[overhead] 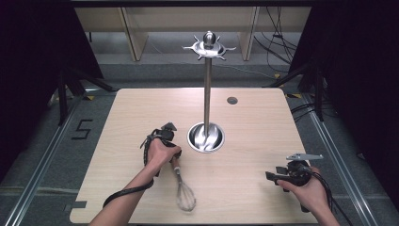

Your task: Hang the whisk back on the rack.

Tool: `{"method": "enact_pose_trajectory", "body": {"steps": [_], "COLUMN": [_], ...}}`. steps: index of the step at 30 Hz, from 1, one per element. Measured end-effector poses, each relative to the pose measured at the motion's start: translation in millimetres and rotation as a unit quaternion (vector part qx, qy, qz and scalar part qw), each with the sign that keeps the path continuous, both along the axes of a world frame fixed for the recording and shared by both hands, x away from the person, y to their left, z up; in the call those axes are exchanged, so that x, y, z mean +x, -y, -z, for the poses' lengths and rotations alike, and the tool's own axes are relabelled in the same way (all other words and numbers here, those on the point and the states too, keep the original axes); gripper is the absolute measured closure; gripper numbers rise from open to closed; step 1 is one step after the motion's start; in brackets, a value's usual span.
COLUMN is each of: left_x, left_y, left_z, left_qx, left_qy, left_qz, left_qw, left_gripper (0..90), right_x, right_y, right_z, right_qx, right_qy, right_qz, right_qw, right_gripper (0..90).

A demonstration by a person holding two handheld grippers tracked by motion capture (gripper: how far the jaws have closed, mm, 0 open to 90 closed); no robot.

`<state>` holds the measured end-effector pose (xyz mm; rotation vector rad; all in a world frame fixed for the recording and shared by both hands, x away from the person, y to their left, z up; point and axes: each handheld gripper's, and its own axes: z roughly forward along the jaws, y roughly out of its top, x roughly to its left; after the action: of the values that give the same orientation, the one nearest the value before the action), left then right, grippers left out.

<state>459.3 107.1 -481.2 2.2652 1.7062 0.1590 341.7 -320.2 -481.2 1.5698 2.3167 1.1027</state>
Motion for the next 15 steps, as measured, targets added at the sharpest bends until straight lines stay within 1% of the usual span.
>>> {"method": "enact_pose_trajectory", "body": {"steps": [1, 2, 3, 4, 5, 6, 7, 8, 9, 11, 12, 13, 14, 15], "left_x": [-0.3, -0.8, -0.9, -1.2, -1.7, -2.0, -2.3, -2.6, -4.7, -5.7, -5.2, -5.1, -8.6, -9.3], "left_y": [-0.7, -1.8, -2.8, -3.7, -4.6, -5.3, -5.4, -5.9, -3.7, -5.1, -6.8, -9.6, -6.4, -8.6], "left_z": [-0.2, 0.4, -0.4, -0.1, 0.9, 0.7, 0.0, 0.3, 0.6, 0.8, 0.4, -0.1, 0.0, -0.2], "left_qx": [0.005, 0.010, 0.018, 0.025, 0.023, 0.026, 0.027, 0.026, 0.015, 0.013, 0.018, 0.024, 0.015, 0.018], "left_qy": [0.000, 0.004, 0.000, 0.002, 0.008, 0.007, 0.003, 0.002, -0.004, -0.008, -0.010, -0.012, -0.018, -0.014], "left_qz": [0.004, 0.012, 0.019, 0.023, 0.026, 0.028, 0.025, 0.024, 0.004, 0.004, 0.014, 0.032, 0.005, 0.019], "left_qw": [1.0000, 0.9999, 0.9997, 0.9994, 0.9993, 0.9992, 0.9993, 0.9994, 0.9999, 0.9999, 0.9997, 0.9991, 0.9997, 0.9996], "left_gripper": [53.4, 55.9, 57.5, 58.6, 59.3, 59.5, 59.0, 56.9, 54.8, 51.9, 50.2, 48.8, 47.6, 47.3], "right_x": [-0.1, -0.1, -0.2, -1.5, -1.5, -1.5, -1.4, -1.4, -1.5, -0.4, -0.6, -0.6, -0.3, -0.4], "right_y": [-0.8, -3.3, -2.8, -3.6, -3.6, -3.7, -4.5, -4.4, -4.4, -3.4, -2.0, -2.3, -3.3, -3.3], "right_z": [0.8, 3.0, 2.2, 0.9, 1.0, 0.8, 1.6, 1.6, 1.6, 2.6, 1.0, 1.2, 2.7, 2.6], "right_qx": [-0.001, -0.003, -0.004, -0.001, -0.001, -0.001, -0.002, -0.002, -0.002, -0.004, -0.009, -0.009, -0.004, -0.005], "right_qy": [0.006, 0.023, 0.017, 0.002, 0.004, 0.004, 0.011, 0.011, 0.011, 0.023, 0.013, 0.015, 0.023, 0.022], "right_qz": [0.006, 0.023, 0.019, 0.024, 0.023, 0.024, 0.029, 0.030, 0.030, 0.023, 0.017, 0.019, 0.024, 0.023], "right_qw": [1.0000, 0.9995, 0.9997, 0.9997, 0.9997, 0.9997, 0.9995, 0.9995, 0.9995, 0.9995, 0.9997, 0.9997, 0.9994, 0.9995], "right_gripper": [43.0, 43.0, 43.0, 43.0, 42.9, 42.9, 42.9, 42.9, 42.9, 42.8, 42.8, 42.8, 42.8, 42.8]}}
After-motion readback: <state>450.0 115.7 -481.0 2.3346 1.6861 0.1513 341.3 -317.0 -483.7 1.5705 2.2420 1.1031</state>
